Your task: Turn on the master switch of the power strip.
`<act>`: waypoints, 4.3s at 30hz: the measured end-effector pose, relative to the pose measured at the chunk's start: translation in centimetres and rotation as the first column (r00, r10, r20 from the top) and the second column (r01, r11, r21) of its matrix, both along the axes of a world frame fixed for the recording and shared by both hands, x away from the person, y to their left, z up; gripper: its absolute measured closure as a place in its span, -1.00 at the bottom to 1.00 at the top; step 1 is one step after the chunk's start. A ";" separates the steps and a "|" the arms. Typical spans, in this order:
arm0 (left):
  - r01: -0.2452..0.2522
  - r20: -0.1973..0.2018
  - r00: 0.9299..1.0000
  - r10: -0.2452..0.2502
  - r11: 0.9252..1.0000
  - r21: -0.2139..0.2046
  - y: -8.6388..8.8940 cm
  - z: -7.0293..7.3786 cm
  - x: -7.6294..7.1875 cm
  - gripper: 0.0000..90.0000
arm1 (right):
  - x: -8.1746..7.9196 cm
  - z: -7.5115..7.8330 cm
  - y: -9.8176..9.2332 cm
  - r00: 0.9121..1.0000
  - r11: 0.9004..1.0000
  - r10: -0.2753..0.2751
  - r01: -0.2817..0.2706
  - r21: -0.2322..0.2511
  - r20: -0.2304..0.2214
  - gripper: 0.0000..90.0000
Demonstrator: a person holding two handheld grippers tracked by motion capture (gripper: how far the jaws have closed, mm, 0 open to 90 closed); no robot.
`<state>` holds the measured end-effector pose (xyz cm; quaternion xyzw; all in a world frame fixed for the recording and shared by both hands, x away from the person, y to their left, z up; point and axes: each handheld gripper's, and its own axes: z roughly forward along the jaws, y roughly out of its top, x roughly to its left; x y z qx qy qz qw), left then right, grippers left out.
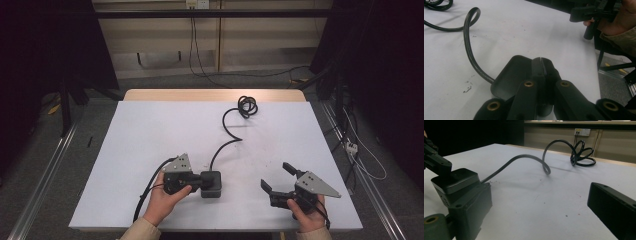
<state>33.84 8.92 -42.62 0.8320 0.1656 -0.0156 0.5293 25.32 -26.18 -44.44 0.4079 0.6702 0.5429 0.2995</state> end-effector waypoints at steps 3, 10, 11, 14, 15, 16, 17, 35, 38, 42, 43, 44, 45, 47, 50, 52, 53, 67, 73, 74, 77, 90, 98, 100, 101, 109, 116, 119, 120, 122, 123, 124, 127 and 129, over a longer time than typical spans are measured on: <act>0.001 0.003 1.000 -0.001 1.000 0.003 0.0 0.0 0.0 1.00 | 0.0 0.0 0.0 1.000 1.000 -0.001 0.001 0.000 0.001 -0.89; -0.001 0.006 1.000 0.001 1.000 0.006 -0.1 0.0 -0.1 1.00 | 0.0 0.0 -0.1 1.000 1.000 0.000 0.000 0.002 0.001 -0.89; -0.002 0.006 1.000 0.002 1.000 0.007 -0.2 0.0 -0.2 1.00 | 0.0 0.0 -0.1 1.000 1.000 -0.001 0.001 0.001 0.002 -0.89; -0.002 0.007 1.000 0.002 1.000 0.006 -0.2 -0.1 -0.2 1.00 | 0.0 0.0 0.0 1.000 1.000 -0.001 0.001 0.001 0.001 -0.89; -0.001 0.007 1.000 0.001 1.000 0.006 -0.2 -0.1 -0.2 1.00 | 0.0 0.0 0.0 1.000 1.000 -0.001 0.001 0.001 0.001 -0.89; -0.001 0.007 1.000 0.001 1.000 0.006 -0.2 -0.1 -0.2 1.00 | 0.0 0.0 -0.1 1.000 1.000 -0.001 0.001 0.002 0.002 -0.89; -0.002 0.008 1.000 0.002 1.000 0.007 -0.2 -0.1 -0.2 1.00 | 0.0 0.0 -0.1 1.000 1.000 -0.002 0.002 0.003 0.002 -0.89; -0.004 -0.003 1.000 0.004 1.000 -0.003 -0.1 -0.3 -0.1 1.00 | -0.1 0.0 -0.2 1.000 1.000 -0.005 0.005 0.001 0.004 -0.89; -0.004 -0.003 1.000 0.004 1.000 -0.005 -0.1 -0.3 -0.1 1.00 | -0.2 0.0 -0.1 1.000 1.000 -0.004 0.004 0.002 0.004 -0.89; -0.004 0.002 1.000 0.004 1.000 -0.002 -0.1 -0.3 -0.2 1.00 | -0.2 0.1 -0.2 1.000 1.000 -0.004 0.004 0.001 0.004 -0.89; -0.005 0.000 1.000 0.005 1.000 -0.003 -0.1 -0.3 -0.2 1.00 | -0.2 0.1 -0.2 1.000 1.000 -0.005 0.005 0.002 0.004 -0.89; -0.006 -0.002 1.000 0.006 1.000 -0.002 -0.1 -0.3 -0.2 1.00 | -0.2 0.1 -0.2 1.000 1.000 -0.005 0.005 0.002 0.004 -0.89; -0.007 -0.002 1.000 0.007 1.000 -0.004 0.0 -0.3 -0.2 1.00 | -0.2 0.1 -0.2 1.000 1.000 -0.005 0.005 0.002 0.004 -0.89; -0.008 -0.005 1.000 0.007 1.000 -0.003 0.1 -0.3 -0.2 1.00 | -0.2 0.1 -0.2 1.000 1.000 -0.004 0.004 0.002 0.005 -0.89; -0.010 -0.004 1.000 0.010 1.000 -0.003 0.2 -0.3 -0.2 1.00 | -0.2 0.1 -0.2 1.000 1.000 -0.004 0.004 0.002 0.005 -0.89; -0.010 -0.002 1.000 0.010 1.000 0.000 0.2 -0.3 -0.2 1.00 | -0.2 0.0 -0.1 1.000 1.000 -0.004 0.004 0.003 0.004 -0.89; -0.010 -0.002 1.000 0.010 1.000 0.000 0.2 -0.3 -0.3 1.00 | -0.2 0.0 -0.1 1.000 1.000 -0.004 0.004 0.003 0.004 -0.89; -0.015 0.006 1.000 0.015 1.000 0.009 0.1 -0.2 -0.4 1.00 | -0.1 0.0 0.0 1.000 1.000 -0.003 0.003 0.005 0.002 -0.89; -0.016 0.007 1.000 0.016 1.000 0.012 0.1 -0.2 -0.4 1.00 | -0.1 0.0 0.0 1.000 1.000 -0.003 0.003 0.005 0.003 -0.89; -0.016 0.006 1.000 0.016 1.000 0.012 0.1 -0.2 -0.4 1.00 | -0.1 0.0 0.0 1.000 1.000 -0.003 0.003 0.005 0.003 -0.89; -0.016 0.010 1.000 0.016 1.000 0.016 0.1 -0.1 -0.4 1.00 | -0.1 0.0 0.0 1.000 1.000 -0.004 0.004 0.006 0.003 -0.89; -0.019 0.008 1.000 0.019 1.000 0.025 0.0 0.0 -0.4 1.00 | -0.1 0.0 0.0 1.000 1.000 -0.003 0.003 0.006 0.004 -0.89; -0.019 0.014 1.000 0.018 0.999 0.037 -0.1 0.1 -0.5 1.00 | -0.1 0.0 0.0 1.000 1.000 -0.004 0.004 0.007 0.005 -0.89; -0.020 0.015 1.000 0.020 0.999 0.036 -0.1 0.1 -0.5 1.00 | -0.1 0.1 0.0 1.000 1.000 -0.004 0.004 0.006 0.006 -0.89; -0.020 0.015 1.000 0.019 0.999 0.039 -0.1 0.1 -0.5 1.00 | -0.1 0.1 0.0 1.000 1.000 -0.004 0.004 0.005 0.005 -0.89; -0.022 0.016 1.000 0.021 0.999 0.044 -0.1 0.1 -0.5 1.00 | -0.1 0.1 0.0 1.000 1.000 -0.005 0.005 0.006 0.006 -0.89; -0.024 0.020 1.000 0.023 0.999 0.048 -0.2 0.2 -0.6 1.00 | -0.1 0.1 -0.1 1.000 1.000 -0.006 0.006 0.007 0.006 -0.89; -0.025 0.027 0.999 0.024 0.998 0.055 -0.2 0.2 -0.7 1.00 | -0.1 0.1 -0.1 1.000 1.000 -0.007 0.007 0.008 0.006 -0.89; -0.026 0.029 0.999 0.024 0.998 0.061 -0.3 0.3 -0.7 1.00 | -0.1 0.1 -0.1 1.000 1.000 -0.006 0.006 0.008 0.006 -0.89; -0.027 0.038 0.999 0.024 0.997 0.068 -0.4 0.4 -0.8 1.00 | -0.1 0.1 -0.1 1.000 1.000 -0.007 0.007 0.008 0.006 -0.89; -0.026 0.044 0.999 0.023 0.997 0.078 -0.4 0.4 -0.8 1.00 | -0.1 0.1 -0.1 1.000 1.000 -0.007 0.007 0.008 0.006 -0.89; -0.027 0.042 0.999 0.024 0.997 0.078 -0.4 0.4 -0.8 1.00 | -0.1 0.1 -0.1 1.000 1.000 -0.008 0.008 0.009 0.005 -0.89; -0.028 0.046 0.999 0.024 0.996 0.086 -0.5 0.4 -0.8 1.00 | -0.1 0.1 -0.1 1.000 1.000 -0.008 0.008 0.009 0.006 -0.89; -0.029 0.043 0.999 0.025 0.996 0.084 -0.5 0.4 -0.8 1.00 | -0.1 0.1 -0.1 1.000 1.000 -0.006 0.006 0.008 0.006 -0.89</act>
